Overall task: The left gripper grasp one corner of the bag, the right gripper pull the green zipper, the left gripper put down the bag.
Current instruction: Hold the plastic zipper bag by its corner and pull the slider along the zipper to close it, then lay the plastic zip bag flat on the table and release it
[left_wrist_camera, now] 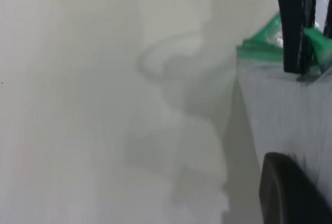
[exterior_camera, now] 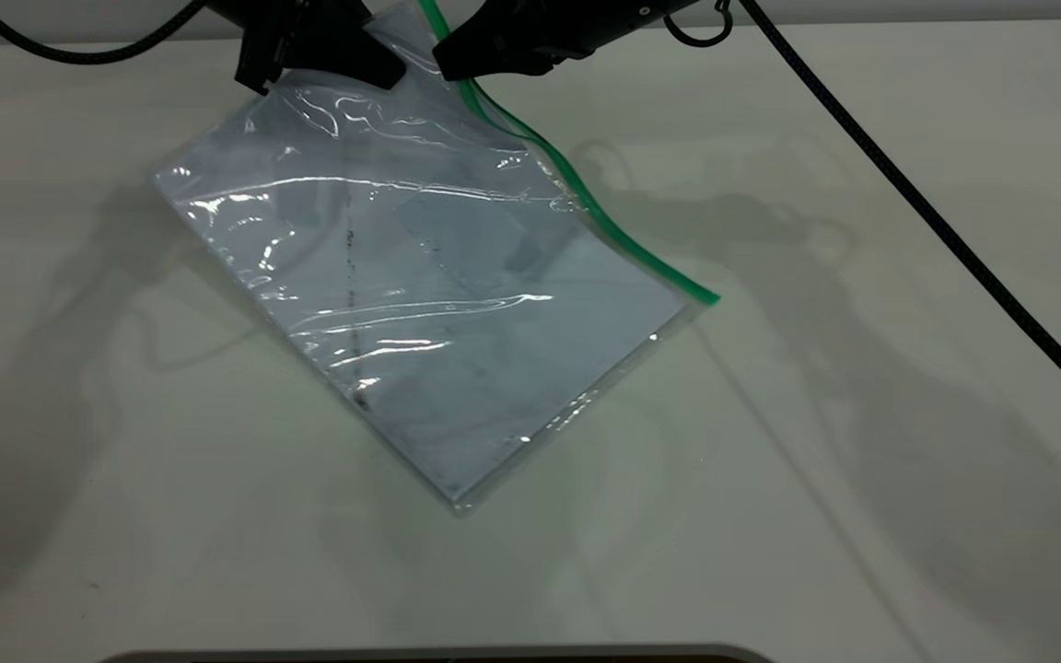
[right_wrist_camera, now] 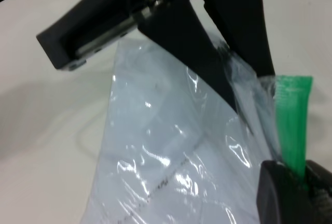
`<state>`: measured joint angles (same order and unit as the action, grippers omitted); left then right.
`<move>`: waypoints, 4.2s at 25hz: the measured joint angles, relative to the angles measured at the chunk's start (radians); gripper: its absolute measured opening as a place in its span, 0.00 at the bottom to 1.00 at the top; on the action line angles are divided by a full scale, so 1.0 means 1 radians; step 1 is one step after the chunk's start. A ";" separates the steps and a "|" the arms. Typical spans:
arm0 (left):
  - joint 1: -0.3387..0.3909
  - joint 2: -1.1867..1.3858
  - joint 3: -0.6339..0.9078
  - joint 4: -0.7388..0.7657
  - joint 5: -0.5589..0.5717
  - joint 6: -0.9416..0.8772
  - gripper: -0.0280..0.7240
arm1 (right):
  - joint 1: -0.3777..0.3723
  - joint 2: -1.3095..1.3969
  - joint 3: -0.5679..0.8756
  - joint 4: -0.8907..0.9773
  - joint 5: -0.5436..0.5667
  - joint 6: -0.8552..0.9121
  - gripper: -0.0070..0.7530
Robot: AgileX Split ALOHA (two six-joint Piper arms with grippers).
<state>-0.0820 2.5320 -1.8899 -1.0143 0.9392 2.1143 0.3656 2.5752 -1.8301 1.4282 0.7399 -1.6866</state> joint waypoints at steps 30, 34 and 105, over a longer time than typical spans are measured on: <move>0.055 0.002 0.002 -0.108 0.087 0.002 0.11 | 0.004 0.002 -0.006 0.006 -0.024 -0.001 0.06; 0.058 0.002 0.002 -0.117 0.090 0.002 0.11 | 0.004 0.005 -0.007 0.017 -0.032 -0.002 0.06; 0.055 0.043 0.000 -0.204 -0.142 -0.664 0.78 | -0.194 -0.533 0.013 -0.727 0.395 0.759 0.63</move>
<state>-0.0275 2.5747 -1.8895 -1.2187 0.7967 1.4505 0.1714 2.0417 -1.8169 0.7017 1.1345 -0.9281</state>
